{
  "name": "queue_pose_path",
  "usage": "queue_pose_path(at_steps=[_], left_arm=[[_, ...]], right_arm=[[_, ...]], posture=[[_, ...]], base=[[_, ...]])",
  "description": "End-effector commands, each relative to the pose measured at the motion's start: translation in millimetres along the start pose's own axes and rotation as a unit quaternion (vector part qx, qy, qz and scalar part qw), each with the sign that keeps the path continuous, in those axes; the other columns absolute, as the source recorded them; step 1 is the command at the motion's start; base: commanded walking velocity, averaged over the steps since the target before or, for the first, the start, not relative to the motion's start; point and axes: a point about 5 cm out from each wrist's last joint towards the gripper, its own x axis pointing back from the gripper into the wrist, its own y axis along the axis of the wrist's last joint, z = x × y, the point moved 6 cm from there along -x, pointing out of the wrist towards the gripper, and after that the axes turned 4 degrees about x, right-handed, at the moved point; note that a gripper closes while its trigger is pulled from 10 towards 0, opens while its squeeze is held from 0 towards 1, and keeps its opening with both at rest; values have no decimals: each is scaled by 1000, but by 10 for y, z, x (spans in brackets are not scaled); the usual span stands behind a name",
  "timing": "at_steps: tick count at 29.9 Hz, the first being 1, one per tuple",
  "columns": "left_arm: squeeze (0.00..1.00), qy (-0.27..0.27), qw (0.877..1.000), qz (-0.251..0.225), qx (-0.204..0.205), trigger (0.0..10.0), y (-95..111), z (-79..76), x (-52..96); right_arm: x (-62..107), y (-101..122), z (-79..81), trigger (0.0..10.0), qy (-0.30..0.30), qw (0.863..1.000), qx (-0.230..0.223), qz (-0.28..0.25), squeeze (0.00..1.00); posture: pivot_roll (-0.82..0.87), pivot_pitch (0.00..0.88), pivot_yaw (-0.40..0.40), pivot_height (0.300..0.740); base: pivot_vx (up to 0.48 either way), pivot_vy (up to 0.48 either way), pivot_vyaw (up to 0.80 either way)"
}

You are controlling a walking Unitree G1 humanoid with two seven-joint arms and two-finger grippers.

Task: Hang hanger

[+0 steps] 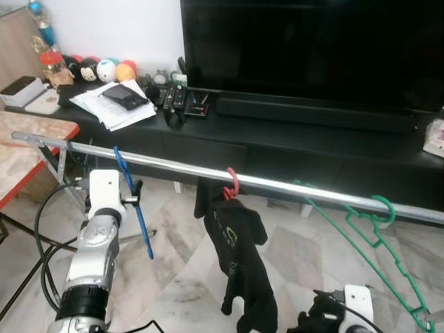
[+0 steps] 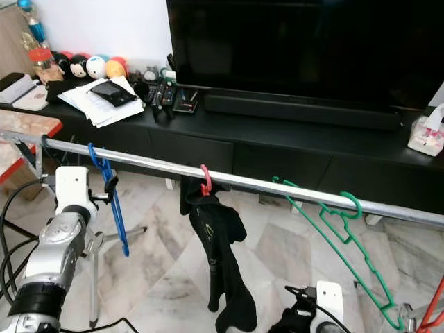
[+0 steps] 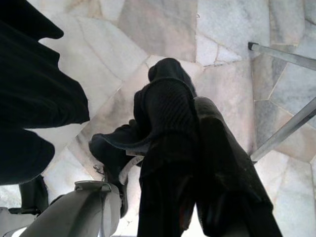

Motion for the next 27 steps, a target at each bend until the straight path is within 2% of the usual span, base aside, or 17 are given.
queue_pose_path(at_steps=[1, 2, 9, 11, 15, 27], left_arm=[[0, 17, 999, 20, 26, 10000, -17, 48, -38], [0, 22, 999, 29, 37, 10000, -12, 53, -67], [0, 20, 998, 39, 39, 10000, 28, 21, -170], [0, 8, 997, 54, 51, 10000, 5, -31, -211], [0, -6, 997, 61, 40, 10000, 5, -87, -241], [0, 0, 994, 104, 30, 10000, -113, -138, -330]], right_arm=[[-3, 22, -36, 10000, -4, 1000, 0, -2, 0], [-3, 24, -37, 10000, -4, 1000, -1, -2, 0], [-3, 27, -37, 10000, -4, 1000, 0, -3, 0], [-3, 30, -36, 10000, -4, 1000, 0, -3, 0], [-3, 31, -38, 10000, -4, 1000, 0, -4, 0], [-2, 31, -60, 10000, -7, 1000, -1, -4, 0]], posture=[[-45, 26, -1, 740], [-45, 26, -1, 740], [-45, 26, -1, 740], [-55, 18, -3, 740], [-55, 18, -3, 740], [-66, 27, -6, 740]], base=[[0, 0, 0], [0, 0, 0], [0, 0, 0], [0, 0, 0], [0, 0, 0], [0, 0, 0]])
